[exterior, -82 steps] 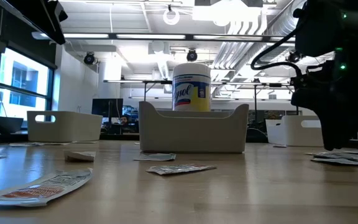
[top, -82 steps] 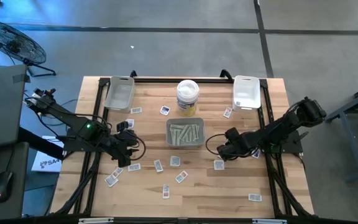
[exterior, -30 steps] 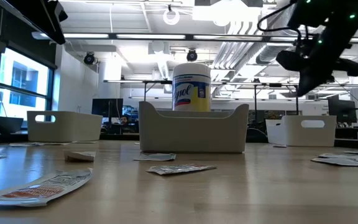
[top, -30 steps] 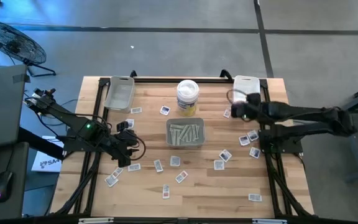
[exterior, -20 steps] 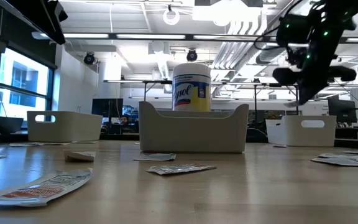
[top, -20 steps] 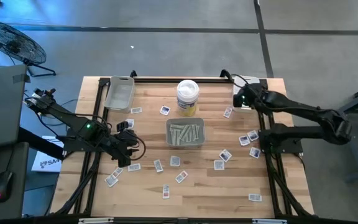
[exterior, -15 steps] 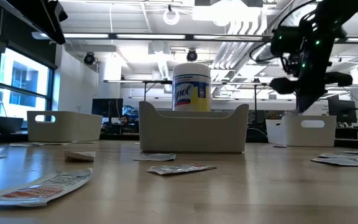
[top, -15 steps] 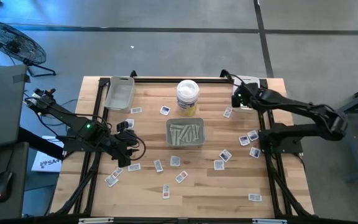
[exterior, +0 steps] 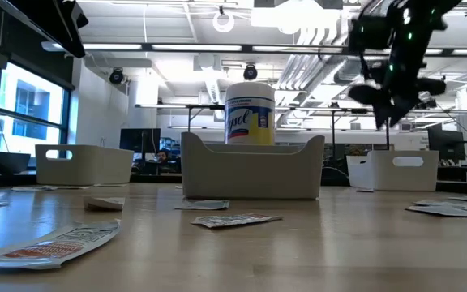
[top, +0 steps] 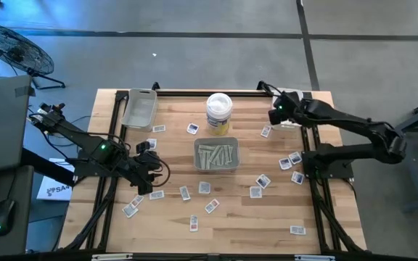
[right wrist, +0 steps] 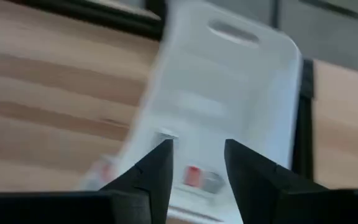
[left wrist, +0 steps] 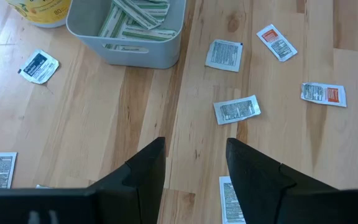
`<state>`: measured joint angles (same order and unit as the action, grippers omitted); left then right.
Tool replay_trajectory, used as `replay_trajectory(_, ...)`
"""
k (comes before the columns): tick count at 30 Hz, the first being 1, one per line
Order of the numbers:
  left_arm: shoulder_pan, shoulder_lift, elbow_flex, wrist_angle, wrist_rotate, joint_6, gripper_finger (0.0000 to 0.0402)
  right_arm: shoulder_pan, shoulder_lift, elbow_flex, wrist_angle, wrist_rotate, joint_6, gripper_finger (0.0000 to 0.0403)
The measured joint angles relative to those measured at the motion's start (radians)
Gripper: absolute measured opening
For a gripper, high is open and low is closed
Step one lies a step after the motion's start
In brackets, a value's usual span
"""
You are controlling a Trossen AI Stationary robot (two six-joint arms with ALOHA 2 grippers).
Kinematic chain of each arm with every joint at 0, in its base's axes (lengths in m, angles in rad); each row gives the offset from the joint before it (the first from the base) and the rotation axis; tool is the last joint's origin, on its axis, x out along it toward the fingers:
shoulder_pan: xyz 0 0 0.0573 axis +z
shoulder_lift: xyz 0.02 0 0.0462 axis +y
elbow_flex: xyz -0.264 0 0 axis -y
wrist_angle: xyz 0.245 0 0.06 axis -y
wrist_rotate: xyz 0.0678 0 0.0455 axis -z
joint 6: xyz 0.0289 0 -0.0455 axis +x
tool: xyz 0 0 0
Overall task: Pick & Place First Aid Supplies
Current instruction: Put the ointment pad into the white bin
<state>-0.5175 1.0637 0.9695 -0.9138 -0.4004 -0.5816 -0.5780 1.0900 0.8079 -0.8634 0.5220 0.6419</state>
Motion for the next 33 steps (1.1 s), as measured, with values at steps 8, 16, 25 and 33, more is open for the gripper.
replay_trajectory(8, 0.000, 0.000, 0.000, 0.000, 0.000, 0.000, 0.0166, 0.290, -0.001, 0.014, 0.060, -0.061, -0.178, 0.0116)
replay_trajectory(16, 0.000, 0.000, 0.000, 0.000, 0.000, 0.000, 0.0166, 0.464, 0.245, 0.013, 0.106, -0.050, -0.586, 0.0078)
replay_trajectory(25, 0.000, 0.000, 0.000, 0.000, 0.000, 0.000, 0.0166, 0.459, 0.475, 0.012, 0.163, 0.071, -0.901, 0.0027)
replay_trajectory(33, 0.000, 0.000, 0.000, 0.000, 0.000, 0.000, 0.0166, 0.370, 0.526, 0.012, 0.194, 0.074, -0.908, 0.0006)
